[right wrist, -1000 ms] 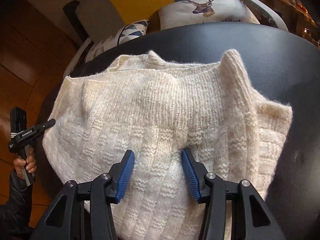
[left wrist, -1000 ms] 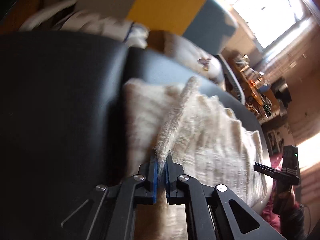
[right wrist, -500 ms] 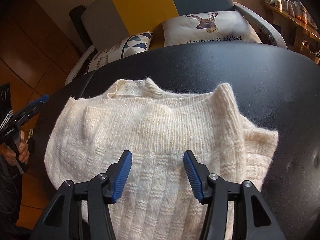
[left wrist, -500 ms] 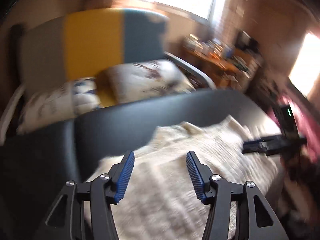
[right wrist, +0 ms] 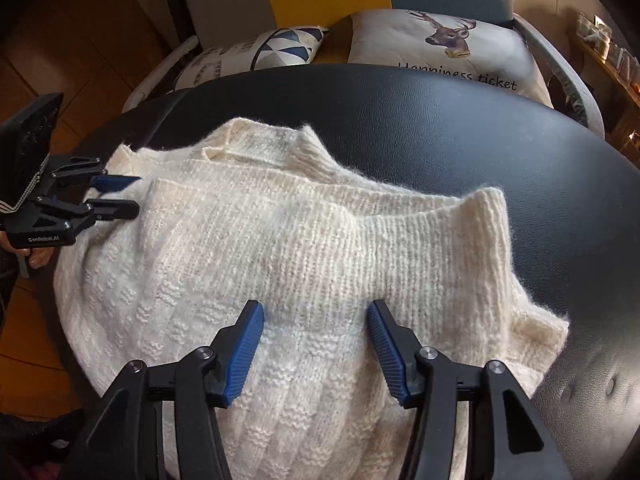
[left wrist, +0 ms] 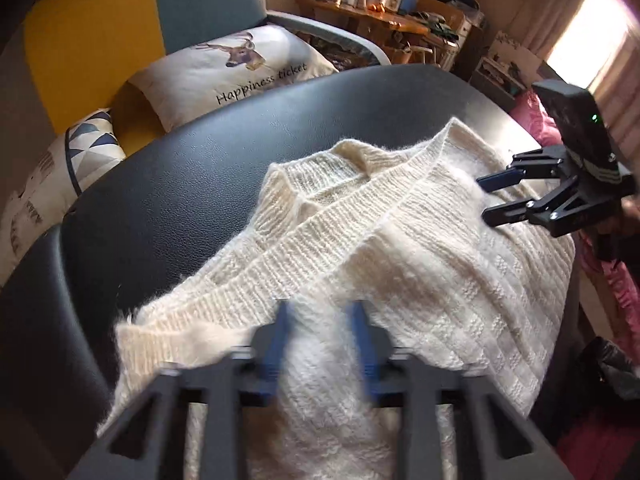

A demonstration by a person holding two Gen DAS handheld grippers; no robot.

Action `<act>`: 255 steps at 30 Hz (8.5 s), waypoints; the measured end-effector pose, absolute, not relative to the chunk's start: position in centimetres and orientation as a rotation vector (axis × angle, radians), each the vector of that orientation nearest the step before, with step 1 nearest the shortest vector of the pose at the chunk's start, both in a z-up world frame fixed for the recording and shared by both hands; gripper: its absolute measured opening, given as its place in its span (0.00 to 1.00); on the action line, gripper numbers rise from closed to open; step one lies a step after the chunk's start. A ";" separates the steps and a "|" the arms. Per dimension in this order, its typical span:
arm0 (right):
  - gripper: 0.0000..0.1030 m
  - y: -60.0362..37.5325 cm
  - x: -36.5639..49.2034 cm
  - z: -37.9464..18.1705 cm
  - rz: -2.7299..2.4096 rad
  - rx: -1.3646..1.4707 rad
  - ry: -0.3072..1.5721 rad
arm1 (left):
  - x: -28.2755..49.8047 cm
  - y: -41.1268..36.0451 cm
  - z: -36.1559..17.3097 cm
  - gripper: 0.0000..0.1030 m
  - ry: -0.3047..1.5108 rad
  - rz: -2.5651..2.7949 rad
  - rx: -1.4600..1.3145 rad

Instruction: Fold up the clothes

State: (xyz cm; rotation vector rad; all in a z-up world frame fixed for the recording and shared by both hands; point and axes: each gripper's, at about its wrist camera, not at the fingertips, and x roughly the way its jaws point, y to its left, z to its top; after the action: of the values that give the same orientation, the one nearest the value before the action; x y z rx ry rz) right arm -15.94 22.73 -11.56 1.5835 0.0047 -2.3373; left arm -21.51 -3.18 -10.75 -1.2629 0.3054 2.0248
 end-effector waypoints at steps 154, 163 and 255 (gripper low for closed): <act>0.50 33.7 3.2 -17.7 -1.539 1.476 -0.589 | -20.2 22.6 -12.6 0.39 0.601 1.667 -1.220; 0.50 34.8 2.4 -16.7 -1.572 1.476 -0.618 | -19.5 22.2 -13.0 0.00 0.596 1.796 -1.191; 0.52 15.6 -3.0 -8.2 -2.181 1.416 -0.247 | -4.5 -20.5 -11.6 0.61 -0.353 2.281 -1.233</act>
State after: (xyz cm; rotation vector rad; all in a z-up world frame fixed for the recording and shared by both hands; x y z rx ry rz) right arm -3.03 15.57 -8.22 1.4157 -0.2472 -2.1807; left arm -4.50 -20.52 -11.57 -1.2333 -0.3527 2.2809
